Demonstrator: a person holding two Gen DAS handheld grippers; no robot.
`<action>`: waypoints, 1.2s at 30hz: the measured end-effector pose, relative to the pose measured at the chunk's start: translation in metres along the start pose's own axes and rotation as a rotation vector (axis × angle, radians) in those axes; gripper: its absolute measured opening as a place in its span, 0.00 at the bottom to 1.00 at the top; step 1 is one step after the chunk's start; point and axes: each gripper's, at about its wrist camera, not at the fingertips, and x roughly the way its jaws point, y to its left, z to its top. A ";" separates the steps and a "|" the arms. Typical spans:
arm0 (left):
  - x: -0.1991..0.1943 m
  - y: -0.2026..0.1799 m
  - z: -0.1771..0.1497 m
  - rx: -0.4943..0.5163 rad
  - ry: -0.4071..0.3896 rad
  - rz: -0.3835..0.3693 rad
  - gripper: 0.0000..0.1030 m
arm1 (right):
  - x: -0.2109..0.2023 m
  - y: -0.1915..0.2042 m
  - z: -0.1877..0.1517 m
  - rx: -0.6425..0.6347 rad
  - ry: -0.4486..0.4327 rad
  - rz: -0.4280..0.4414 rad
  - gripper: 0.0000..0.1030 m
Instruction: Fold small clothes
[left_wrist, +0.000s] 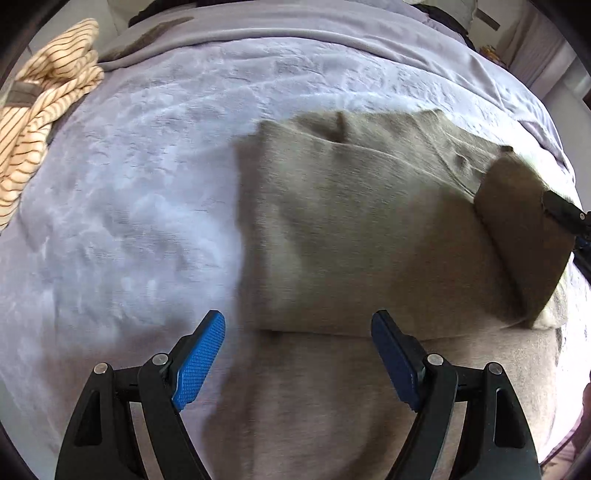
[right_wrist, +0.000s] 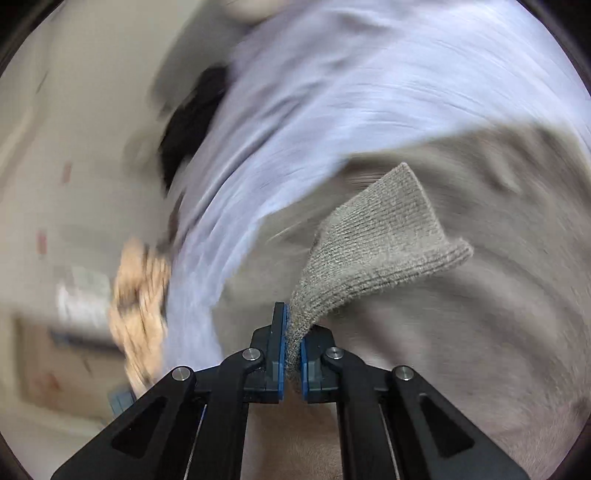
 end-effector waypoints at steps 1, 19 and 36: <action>0.000 0.006 0.001 -0.007 -0.003 0.009 0.80 | 0.007 0.017 -0.003 -0.083 0.023 -0.013 0.06; -0.018 0.049 -0.001 -0.126 -0.047 0.030 0.80 | 0.069 0.096 -0.088 -0.602 0.308 -0.224 0.68; 0.024 -0.056 0.020 0.076 0.020 -0.039 0.80 | -0.113 -0.184 -0.079 0.634 -0.114 -0.053 0.07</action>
